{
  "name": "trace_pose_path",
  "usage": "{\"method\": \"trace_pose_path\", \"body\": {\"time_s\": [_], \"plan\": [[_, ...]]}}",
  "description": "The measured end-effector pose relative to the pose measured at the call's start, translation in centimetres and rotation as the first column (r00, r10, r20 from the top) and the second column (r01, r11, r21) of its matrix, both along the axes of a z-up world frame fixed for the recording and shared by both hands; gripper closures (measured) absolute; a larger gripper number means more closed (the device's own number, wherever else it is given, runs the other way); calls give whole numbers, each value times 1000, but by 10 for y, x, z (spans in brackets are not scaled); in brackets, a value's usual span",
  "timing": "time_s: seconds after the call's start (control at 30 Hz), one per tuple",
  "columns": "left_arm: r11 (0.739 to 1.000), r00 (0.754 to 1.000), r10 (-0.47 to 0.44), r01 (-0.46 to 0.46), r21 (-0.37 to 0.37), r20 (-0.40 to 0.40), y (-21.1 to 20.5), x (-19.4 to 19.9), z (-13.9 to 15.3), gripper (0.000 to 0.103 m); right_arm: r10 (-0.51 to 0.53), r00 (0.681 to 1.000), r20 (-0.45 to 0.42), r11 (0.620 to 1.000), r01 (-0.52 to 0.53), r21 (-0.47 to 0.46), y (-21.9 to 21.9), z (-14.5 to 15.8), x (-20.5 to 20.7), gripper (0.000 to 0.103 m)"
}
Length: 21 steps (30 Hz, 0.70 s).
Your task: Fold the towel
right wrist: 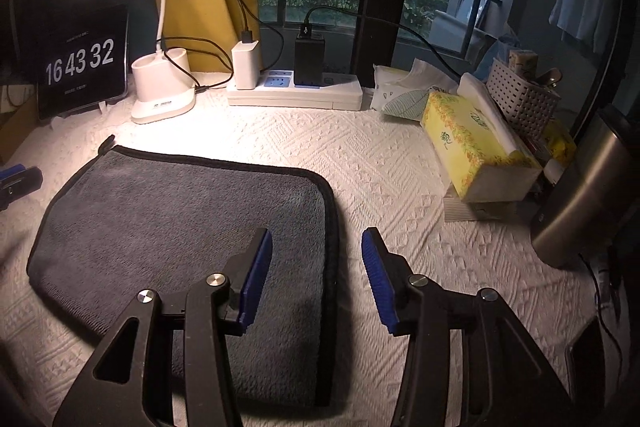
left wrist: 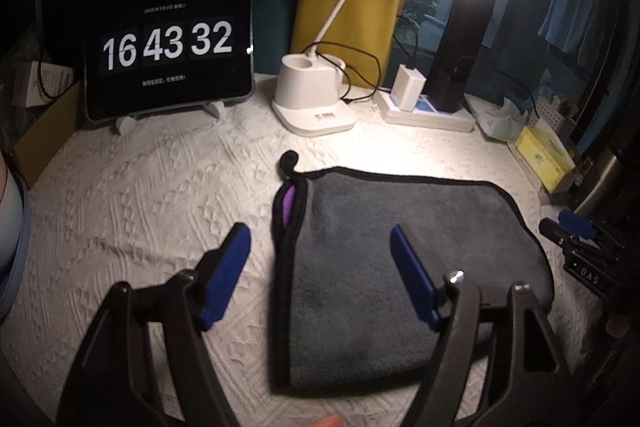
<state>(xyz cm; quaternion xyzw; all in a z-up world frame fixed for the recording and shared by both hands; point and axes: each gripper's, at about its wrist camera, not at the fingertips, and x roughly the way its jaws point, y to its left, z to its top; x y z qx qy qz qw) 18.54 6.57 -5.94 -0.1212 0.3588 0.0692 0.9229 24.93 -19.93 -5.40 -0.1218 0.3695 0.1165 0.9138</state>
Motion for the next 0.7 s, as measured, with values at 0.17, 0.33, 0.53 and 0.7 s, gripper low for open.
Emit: {"method": "trace_pose_path", "body": {"time_s": [0.17,0.33,0.53,0.7], "plan": [[1000,1000,-19,19,4,6,-10,-16,4,30,5,1000,7,1000,-5,3,0,6,-15,54],[999,999,-50,50,8,18,-18,-30,8,30,12,1000,17,1000,-12,9,0,11,-28,54],[998,997,-64,64,6,32,-26,-47,12,30,22,1000,22,1000,-22,18,0,13,-45,54],[997,996,-74,74,11,56,-34,-62,17,30,23,999,26,999,-24,23,-2,15,-58,54]]}}
